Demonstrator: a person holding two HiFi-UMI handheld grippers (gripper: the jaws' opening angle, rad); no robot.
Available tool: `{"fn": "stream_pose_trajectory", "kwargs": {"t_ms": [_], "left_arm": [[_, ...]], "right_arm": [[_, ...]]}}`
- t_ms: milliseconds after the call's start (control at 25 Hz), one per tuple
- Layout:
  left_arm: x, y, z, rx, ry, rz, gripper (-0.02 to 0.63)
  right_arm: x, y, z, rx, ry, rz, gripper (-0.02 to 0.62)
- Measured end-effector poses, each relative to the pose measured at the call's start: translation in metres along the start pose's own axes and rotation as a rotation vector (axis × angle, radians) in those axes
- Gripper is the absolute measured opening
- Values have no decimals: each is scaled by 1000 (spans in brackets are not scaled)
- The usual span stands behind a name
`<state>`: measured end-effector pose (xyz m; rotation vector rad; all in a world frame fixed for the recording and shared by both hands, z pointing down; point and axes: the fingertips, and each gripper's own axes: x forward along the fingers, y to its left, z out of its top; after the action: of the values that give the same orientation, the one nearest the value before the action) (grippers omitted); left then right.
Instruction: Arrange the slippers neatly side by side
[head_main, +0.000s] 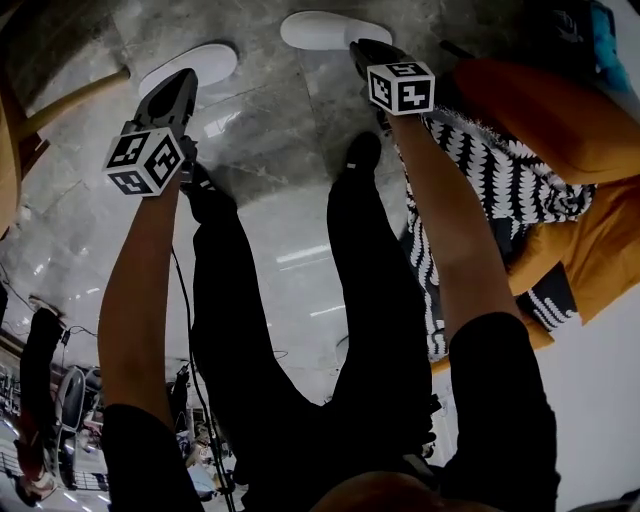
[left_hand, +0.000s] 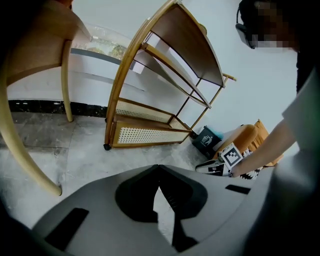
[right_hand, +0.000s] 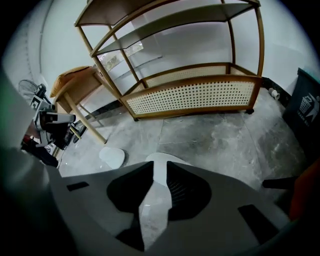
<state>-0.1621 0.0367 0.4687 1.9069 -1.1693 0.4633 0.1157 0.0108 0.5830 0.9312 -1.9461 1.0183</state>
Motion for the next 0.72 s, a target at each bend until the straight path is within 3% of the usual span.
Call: {"fn": "stream_pose_trajectory", "kwargs": {"t_ms": [40,80,240,720], "left_arm": [[3,0,-1,-2,-1,-5,15],[7,0,-2,-3,-2,-11,15],[21,5,-13,2,7,-36,15],[58,23,-50,37,17,-63,15]], "right_arm": [[7,-2,-2,-2,9,7,114],[14,-4,-4,-5,20,12,130],[39,-13,-11,-14,44,12,130],[91,-37,-37,89,100,10,137]]}}
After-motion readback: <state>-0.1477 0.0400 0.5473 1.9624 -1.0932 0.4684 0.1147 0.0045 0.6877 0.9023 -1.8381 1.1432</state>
